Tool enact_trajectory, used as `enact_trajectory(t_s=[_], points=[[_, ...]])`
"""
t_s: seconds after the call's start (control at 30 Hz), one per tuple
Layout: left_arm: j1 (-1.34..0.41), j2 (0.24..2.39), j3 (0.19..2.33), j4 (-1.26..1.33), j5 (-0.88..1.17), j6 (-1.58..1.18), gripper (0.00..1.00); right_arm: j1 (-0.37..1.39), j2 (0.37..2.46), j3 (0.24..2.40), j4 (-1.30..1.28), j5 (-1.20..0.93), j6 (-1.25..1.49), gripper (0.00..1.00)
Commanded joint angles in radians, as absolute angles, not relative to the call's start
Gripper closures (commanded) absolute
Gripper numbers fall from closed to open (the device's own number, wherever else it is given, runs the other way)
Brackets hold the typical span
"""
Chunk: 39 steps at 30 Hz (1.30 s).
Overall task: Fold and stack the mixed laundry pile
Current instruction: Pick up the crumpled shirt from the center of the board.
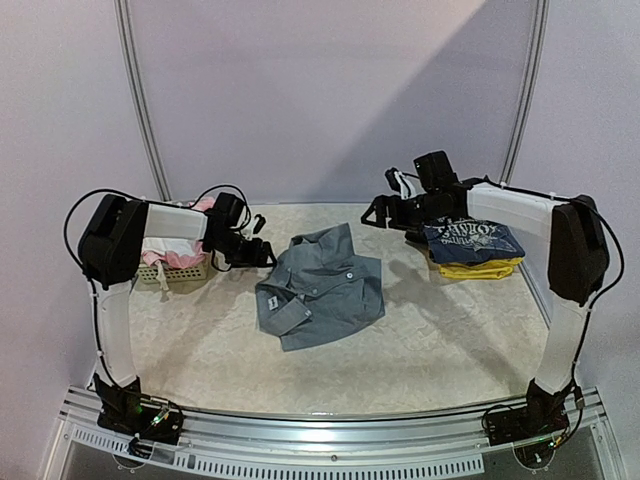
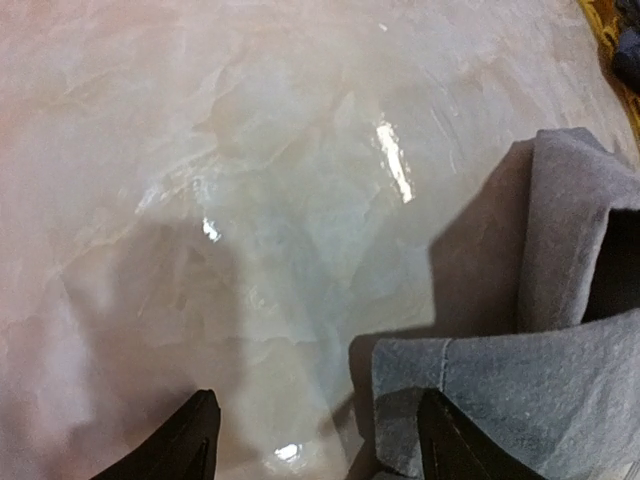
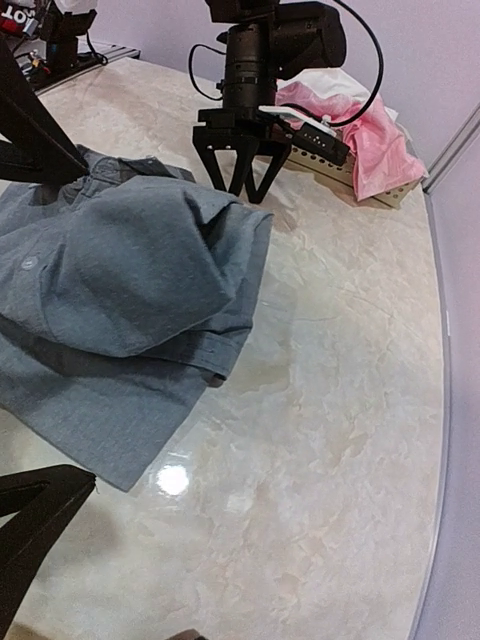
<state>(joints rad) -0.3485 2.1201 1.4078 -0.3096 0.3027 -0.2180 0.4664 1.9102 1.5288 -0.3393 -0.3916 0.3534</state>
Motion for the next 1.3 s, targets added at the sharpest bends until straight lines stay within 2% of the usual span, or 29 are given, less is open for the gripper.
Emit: enact_trajectory(t_s=[0.0,0.13,0.2,0.27,0.3,0.37,0.47,0.63,0.7,0.77,0.83,0.97,1.0,1.03,1.07,1.1,1.13,1.2,1.27], points=[[-0.343,2.171,1.453,-0.274,0.414,-0.225,0.35,0.5,2.063,1.714,-0.438,-0.456,0.352,0.01],[-0.341,2.184,1.447,-0.249,0.45,-0.233,0.54,0.512,2.193,1.87,-0.466,-0.502,0.36,0.01],[-0.341,2.184,1.444,-0.24,0.462,-0.237,0.7,0.512,2.25,1.947,-0.497,-0.512,0.369,0.01],[-0.341,2.171,1.431,-0.235,0.468,-0.243,0.92,0.512,2.309,2.011,-0.52,-0.518,0.376,0.01],[-0.342,2.157,1.415,-0.226,0.465,-0.247,1.0,0.512,2.333,2.036,-0.527,-0.53,0.379,0.01],[-0.343,2.12,1.36,-0.196,0.461,-0.254,1.0,0.512,2.382,2.083,-0.543,-0.558,0.387,0.03],[-0.347,2.067,1.301,-0.17,0.452,-0.261,1.0,0.513,2.436,2.138,-0.586,-0.578,0.387,0.12],[-0.351,2.028,1.251,-0.142,0.439,-0.274,1.0,0.516,2.442,2.112,-0.591,-0.609,0.375,0.47],[-0.353,2.025,1.248,-0.136,0.435,-0.275,1.0,0.518,2.423,2.086,-0.577,-0.609,0.373,0.64],[-0.354,2.023,1.248,-0.131,0.429,-0.276,1.0,0.517,2.402,2.059,-0.56,-0.612,0.371,0.85],[-0.357,2.016,1.247,-0.125,0.422,-0.276,1.0,0.517,2.378,2.047,-0.548,-0.611,0.37,0.98],[-0.359,2.008,1.27,-0.153,0.399,-0.254,1.0,0.518,2.346,2.046,-0.532,-0.603,0.374,1.0],[-0.359,2.009,1.277,-0.162,0.388,-0.245,0.97,0.517,2.335,2.041,-0.529,-0.6,0.374,1.0],[-0.358,2.012,1.282,-0.166,0.371,-0.237,0.8,0.518,2.318,2.031,-0.522,-0.596,0.375,1.0],[-0.358,2.015,1.287,-0.166,0.359,-0.229,0.55,0.518,2.305,2.018,-0.513,-0.591,0.376,1.0],[-0.355,2.02,1.288,-0.16,0.358,-0.224,0.4,0.518,2.291,2.006,-0.505,-0.587,0.376,1.0],[-0.353,2.025,1.29,-0.149,0.367,-0.22,0.3,0.517,2.281,1.994,-0.499,-0.584,0.376,1.0],[-0.352,2.041,1.304,-0.133,0.392,-0.208,0.21,0.518,2.261,1.979,-0.491,-0.584,0.373,1.0],[-0.351,2.064,1.331,-0.137,0.426,-0.191,0.19,0.518,2.259,1.971,-0.49,-0.586,0.37,1.0]])
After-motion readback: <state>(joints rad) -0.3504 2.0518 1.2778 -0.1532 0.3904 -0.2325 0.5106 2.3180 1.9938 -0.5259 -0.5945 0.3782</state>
